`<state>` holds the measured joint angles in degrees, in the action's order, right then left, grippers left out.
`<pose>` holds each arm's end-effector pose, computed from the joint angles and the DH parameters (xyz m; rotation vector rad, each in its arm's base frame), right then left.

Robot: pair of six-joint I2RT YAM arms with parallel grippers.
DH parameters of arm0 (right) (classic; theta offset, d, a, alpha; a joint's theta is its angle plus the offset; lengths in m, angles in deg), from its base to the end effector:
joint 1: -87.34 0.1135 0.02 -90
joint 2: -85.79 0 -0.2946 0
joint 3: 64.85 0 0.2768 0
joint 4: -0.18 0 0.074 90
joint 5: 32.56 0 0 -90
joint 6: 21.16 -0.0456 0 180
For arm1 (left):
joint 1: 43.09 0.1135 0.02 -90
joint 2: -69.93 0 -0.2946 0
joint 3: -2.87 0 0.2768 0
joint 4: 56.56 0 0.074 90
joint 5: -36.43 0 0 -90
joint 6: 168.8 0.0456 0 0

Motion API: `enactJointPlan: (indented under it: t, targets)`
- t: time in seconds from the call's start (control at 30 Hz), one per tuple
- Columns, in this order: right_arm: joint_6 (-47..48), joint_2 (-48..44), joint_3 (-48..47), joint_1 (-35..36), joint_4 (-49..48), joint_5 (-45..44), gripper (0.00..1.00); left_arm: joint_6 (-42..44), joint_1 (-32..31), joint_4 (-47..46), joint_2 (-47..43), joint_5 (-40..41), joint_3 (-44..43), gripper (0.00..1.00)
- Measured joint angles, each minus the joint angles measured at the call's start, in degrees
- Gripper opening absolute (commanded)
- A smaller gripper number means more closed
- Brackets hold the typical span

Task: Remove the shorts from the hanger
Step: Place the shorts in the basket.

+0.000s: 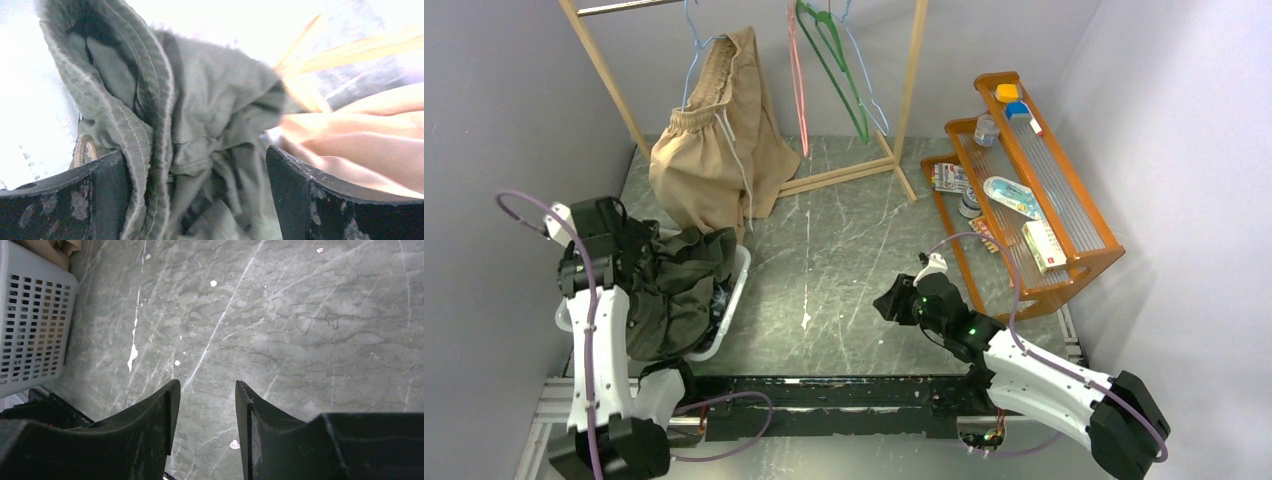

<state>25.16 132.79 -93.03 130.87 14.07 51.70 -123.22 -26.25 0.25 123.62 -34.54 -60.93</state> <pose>0.1347 0.1217 0.1752 0.0643 2.2413 0.7630 0.1856 0.0717 0.3143 -1.3204 1.9258 0.1588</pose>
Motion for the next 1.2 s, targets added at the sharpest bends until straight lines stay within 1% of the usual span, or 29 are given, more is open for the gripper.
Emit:
enactJointPlan:
  t: [0.1,0.2,0.3,0.4,0.67,0.73,0.77,0.87,0.93,1.17,1.2]
  targets:
    - [0.1,-0.1,0.0,0.0,-0.4,0.1,0.48,1.6,0.0,1.1,-3.4,0.2,-5.5,1.0]
    - [0.2,0.5,0.0,0.0,-1.0,0.4,0.48,3.3,0.0,1.8,-6.0,0.2,-8.8,1.0]
    - [0.4,1.5,0.0,0.0,-1.3,0.7,0.48,5.2,0.0,1.9,-7.3,-0.3,-10.2,1.0]
    - [0.7,2.0,0.0,0.0,-1.9,1.5,0.49,8.0,0.0,1.9,-7.8,-3.0,-11.7,1.0]
    - [1.7,1.9,0.0,0.0,-3.8,2.8,0.49,14.3,0.0,1.7,-6.1,-14.3,-19.9,1.0]
    - [1.7,1.7,0.0,0.0,-4.1,3.0,0.5,15.6,0.0,0.9,-6.1,-17.7,-20.7,0.98]
    - [1.7,1.6,0.0,0.0,-4.1,3.2,0.5,16.5,0.0,-0.2,-6.1,-20.7,-20.8,0.96]
    - [1.7,1.4,0.0,0.0,-4.6,3.8,0.5,18.3,0.0,-3.5,-5.4,-29.7,-21.1,1.0]
    - [1.8,1.3,0.0,0.0,-4.9,4.2,0.5,19.2,0.0,-6.0,-3.9,-35.0,-22.4,1.0]
    - [1.7,1.4,0.4,0.0,-6.1,5.8,0.5,21.7,0.0,-12.0,0.3,-45.3,-25.4,1.0]
    - [1.7,1.6,0.4,0.0,-6.4,6.1,0.5,22.2,0.0,-13.1,0.5,-46.3,-25.4,0.97]
